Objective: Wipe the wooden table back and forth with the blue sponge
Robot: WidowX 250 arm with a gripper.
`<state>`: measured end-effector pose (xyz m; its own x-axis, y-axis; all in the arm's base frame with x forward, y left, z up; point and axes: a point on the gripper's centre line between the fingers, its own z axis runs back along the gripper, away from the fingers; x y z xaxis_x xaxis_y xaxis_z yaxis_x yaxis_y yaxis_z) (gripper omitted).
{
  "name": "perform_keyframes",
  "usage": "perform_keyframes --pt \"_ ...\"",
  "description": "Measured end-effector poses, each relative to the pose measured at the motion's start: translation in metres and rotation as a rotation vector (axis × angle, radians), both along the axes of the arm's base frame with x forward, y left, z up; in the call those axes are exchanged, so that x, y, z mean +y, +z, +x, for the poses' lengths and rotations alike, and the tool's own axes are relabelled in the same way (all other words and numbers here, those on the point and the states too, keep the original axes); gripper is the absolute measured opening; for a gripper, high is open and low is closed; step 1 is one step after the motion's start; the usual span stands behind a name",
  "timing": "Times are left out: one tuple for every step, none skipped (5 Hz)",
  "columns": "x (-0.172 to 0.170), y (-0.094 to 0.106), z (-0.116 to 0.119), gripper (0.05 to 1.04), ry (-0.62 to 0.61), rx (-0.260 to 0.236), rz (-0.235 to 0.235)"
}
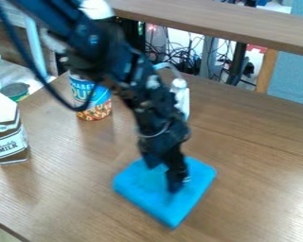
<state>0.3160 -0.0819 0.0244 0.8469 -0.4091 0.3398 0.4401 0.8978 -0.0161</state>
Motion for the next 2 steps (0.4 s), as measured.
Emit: perform_keyframes --pt "-0.027 0.001 0.035 1.003 -0.005 -0.001 -0.012" --pt "-0.059 0.007 0.064 1.003 -0.030 0.000 -0.022"
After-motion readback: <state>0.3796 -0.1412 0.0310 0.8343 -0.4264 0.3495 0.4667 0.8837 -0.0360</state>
